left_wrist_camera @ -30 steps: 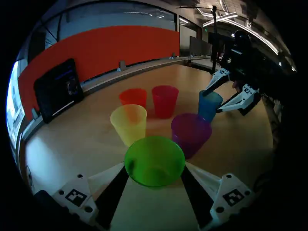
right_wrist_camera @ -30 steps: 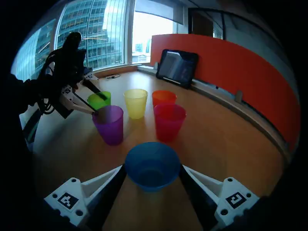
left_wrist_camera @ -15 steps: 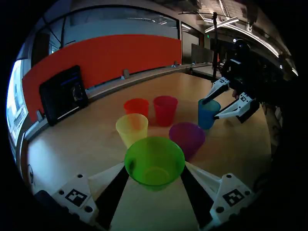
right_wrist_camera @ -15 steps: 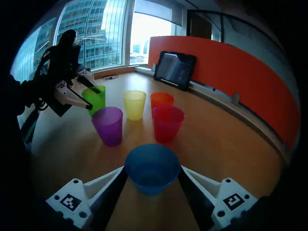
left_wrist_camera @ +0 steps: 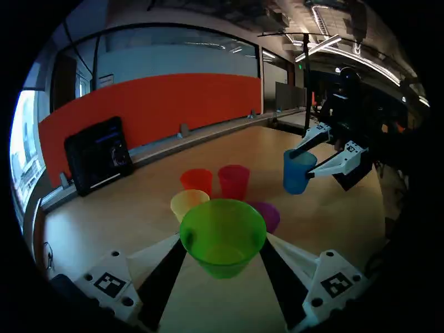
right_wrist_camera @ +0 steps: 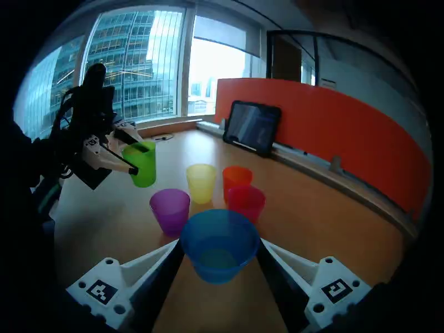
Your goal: Pour water
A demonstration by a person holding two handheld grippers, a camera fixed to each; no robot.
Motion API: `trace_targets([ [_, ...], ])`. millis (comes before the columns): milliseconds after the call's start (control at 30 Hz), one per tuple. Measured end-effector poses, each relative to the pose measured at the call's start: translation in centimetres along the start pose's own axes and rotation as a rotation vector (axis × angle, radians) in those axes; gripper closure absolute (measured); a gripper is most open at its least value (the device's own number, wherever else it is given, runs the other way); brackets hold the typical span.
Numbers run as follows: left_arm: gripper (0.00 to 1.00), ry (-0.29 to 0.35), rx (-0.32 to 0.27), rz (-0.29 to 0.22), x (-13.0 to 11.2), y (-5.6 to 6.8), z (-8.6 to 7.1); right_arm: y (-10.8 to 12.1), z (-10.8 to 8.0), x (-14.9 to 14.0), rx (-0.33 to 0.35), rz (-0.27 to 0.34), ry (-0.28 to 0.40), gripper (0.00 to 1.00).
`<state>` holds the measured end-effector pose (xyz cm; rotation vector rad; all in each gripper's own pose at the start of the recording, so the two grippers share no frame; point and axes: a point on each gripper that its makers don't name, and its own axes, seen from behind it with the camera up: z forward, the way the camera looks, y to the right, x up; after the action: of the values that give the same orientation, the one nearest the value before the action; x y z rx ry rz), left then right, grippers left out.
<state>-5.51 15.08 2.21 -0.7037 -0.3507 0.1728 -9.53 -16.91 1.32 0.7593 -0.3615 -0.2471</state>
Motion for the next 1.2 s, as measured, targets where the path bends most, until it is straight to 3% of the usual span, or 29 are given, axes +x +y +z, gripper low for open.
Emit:
trace_targets([
  [700, 0.14, 0.144, -0.009, 0.021, 5.0, 2.5, -2.2, -0.9, -2.6, 8.7, -0.036, -0.009, 0.213, 0.08],
  [1200, 0.14, 0.248, -0.037, 0.008, 8.3, 4.1, -3.6, -1.4, -3.0, 12.8, -0.027, -0.026, 0.289, 0.08],
])
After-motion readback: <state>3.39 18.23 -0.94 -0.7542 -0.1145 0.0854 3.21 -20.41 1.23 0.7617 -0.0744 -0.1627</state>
